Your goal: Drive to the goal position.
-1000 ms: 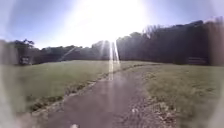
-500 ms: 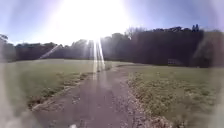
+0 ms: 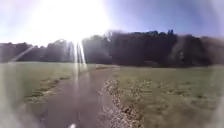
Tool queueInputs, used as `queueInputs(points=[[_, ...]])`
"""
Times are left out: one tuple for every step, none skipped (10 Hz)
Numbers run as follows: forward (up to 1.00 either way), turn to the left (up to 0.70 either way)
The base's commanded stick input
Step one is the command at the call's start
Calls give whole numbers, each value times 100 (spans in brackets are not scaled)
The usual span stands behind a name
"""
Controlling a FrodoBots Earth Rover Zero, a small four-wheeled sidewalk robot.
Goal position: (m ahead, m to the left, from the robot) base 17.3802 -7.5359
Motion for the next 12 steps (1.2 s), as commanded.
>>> queueInputs(points=[[100, 0], [100, 0], [100, 0], [100, 0], [100, 0], [100, 0], [100, 0], [100, 0], [100, 4], [100, 8], [100, 14], [100, 25]])
